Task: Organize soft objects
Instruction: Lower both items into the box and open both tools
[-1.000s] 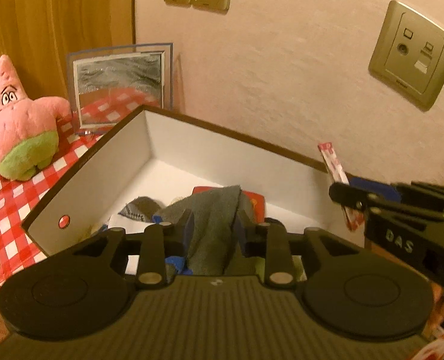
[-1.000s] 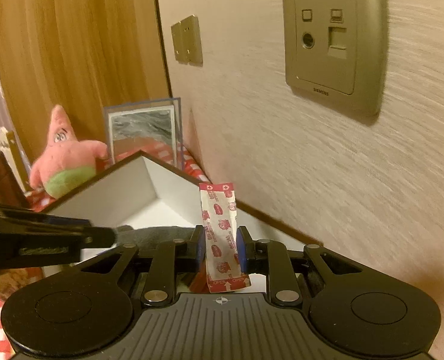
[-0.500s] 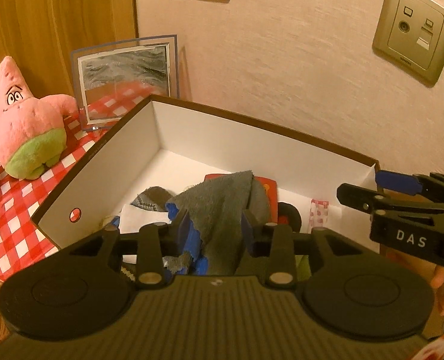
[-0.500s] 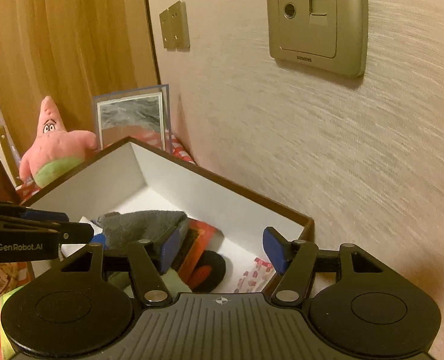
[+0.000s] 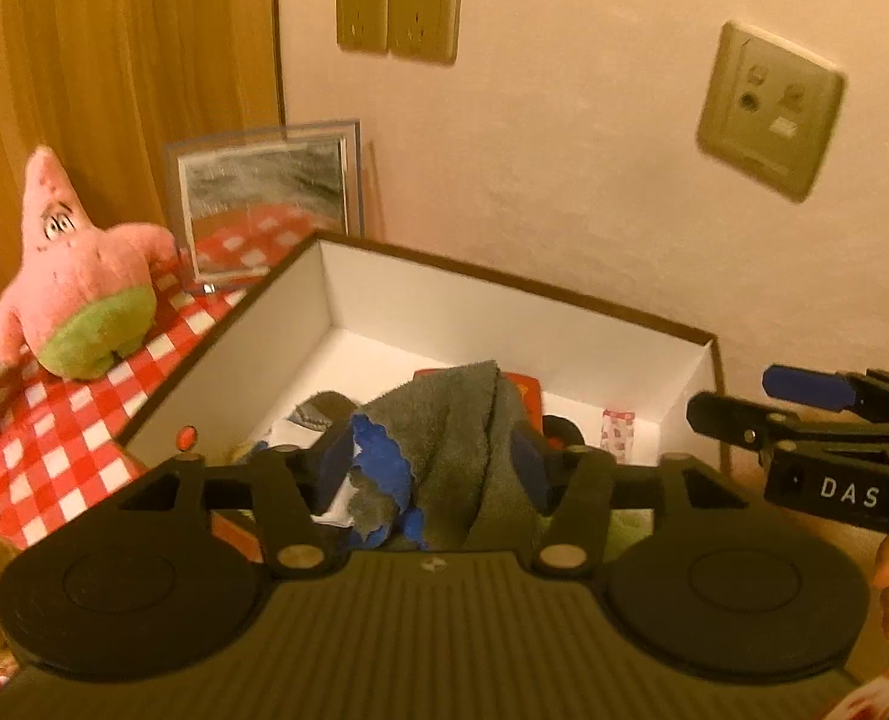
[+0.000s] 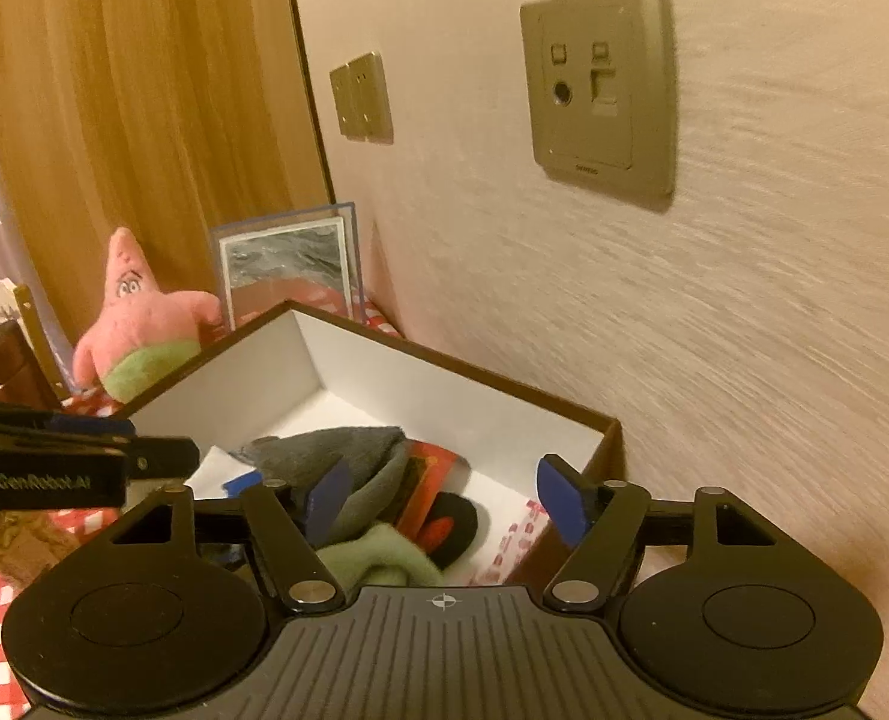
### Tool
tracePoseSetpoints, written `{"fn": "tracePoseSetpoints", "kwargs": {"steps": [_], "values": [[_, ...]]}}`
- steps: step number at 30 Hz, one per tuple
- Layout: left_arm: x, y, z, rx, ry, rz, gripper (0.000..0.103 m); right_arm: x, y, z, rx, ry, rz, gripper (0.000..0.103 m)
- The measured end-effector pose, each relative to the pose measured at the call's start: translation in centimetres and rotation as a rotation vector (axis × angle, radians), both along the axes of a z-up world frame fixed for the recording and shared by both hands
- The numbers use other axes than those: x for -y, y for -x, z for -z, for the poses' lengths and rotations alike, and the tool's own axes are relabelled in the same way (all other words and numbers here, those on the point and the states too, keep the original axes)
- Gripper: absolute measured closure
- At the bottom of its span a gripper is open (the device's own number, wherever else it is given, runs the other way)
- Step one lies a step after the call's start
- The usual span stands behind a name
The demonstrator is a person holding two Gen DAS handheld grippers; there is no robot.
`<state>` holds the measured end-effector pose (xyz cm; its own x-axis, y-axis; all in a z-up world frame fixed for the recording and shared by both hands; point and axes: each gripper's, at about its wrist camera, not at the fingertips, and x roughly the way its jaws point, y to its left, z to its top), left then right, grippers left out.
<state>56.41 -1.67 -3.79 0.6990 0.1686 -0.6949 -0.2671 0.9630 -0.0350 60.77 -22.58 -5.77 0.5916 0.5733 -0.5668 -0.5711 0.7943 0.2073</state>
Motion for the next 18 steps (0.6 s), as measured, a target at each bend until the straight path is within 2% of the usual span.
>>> {"fn": "tracePoseSetpoints", "kwargs": {"steps": [5,7,10,14,18], "values": [[0.7,3.6,-2.0,0.056,-0.036,0.019,0.028,1.2,3.6,-1.2,0.034,0.042,0.032,0.03],[0.9,5.3,-2.8,0.074,-0.055,0.016,0.02,1.4,5.7,-1.5,0.087,0.083,0.035,0.029],[1.5,8.4,-3.6,0.103,-0.082,0.007,0.018,1.7,8.8,-1.8,0.155,0.112,0.005,0.028],[2.3,12.6,-4.5,0.135,-0.122,-0.001,0.018,2.8,11.7,-2.1,0.086,0.052,-0.013,0.028],[2.7,16.9,-5.2,0.14,-0.108,-0.002,0.018,3.3,14.9,-2.4,0.026,-0.019,-0.052,0.028]]}}
